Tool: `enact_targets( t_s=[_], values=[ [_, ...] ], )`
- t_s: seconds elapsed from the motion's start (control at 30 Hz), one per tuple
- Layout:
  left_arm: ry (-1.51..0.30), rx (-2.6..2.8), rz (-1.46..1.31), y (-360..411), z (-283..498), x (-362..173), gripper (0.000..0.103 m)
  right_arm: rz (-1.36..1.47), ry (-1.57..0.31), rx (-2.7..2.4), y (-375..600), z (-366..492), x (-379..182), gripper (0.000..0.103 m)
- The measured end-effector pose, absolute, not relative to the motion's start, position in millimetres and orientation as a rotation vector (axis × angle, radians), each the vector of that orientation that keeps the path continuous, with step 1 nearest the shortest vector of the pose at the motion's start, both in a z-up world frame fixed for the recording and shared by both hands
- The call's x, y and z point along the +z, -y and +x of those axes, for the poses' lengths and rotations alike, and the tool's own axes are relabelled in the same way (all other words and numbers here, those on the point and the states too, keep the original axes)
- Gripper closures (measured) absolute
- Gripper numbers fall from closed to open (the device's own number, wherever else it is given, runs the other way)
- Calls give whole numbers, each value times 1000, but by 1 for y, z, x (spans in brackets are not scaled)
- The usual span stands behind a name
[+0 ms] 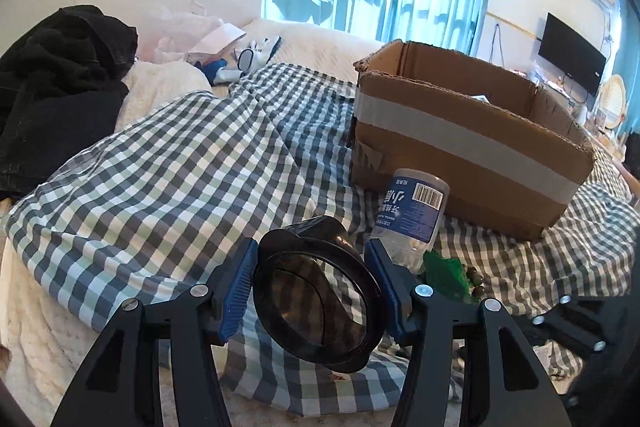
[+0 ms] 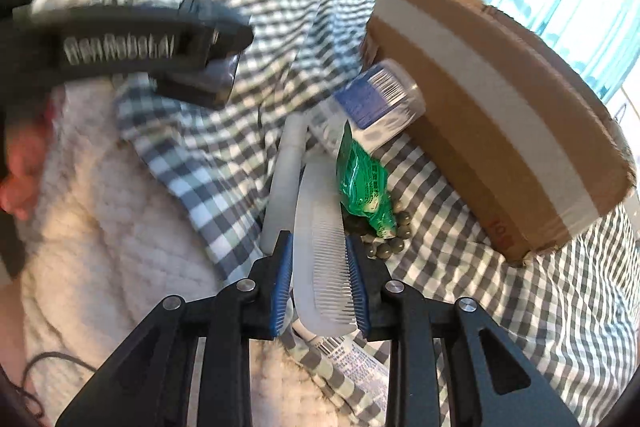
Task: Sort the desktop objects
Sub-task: 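Grasp the white comb with the right tool while the left tool holds the black ring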
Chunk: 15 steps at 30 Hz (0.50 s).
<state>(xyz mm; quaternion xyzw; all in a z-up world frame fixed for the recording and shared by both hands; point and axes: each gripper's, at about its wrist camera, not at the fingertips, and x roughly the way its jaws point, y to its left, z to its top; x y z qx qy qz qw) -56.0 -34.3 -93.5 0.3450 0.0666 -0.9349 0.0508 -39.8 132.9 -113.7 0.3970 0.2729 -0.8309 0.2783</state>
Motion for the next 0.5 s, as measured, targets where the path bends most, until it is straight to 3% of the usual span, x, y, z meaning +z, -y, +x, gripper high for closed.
enact_targets(
  t_s=[0.17, 0.23, 0.5],
  values=[
    [-201, -2848, 1013, 30, -48, -91, 47, 1030, -580, -2276, -153, -33, -86, 82],
    [-209, -2850, 1000, 29, -44, -90, 47, 1018, -552, -2296, -162, -33, -77, 100],
    [-196, -2846, 999, 16, -30, -90, 47, 1107, -432, -2248, -177, -47, -90, 99]
  ],
)
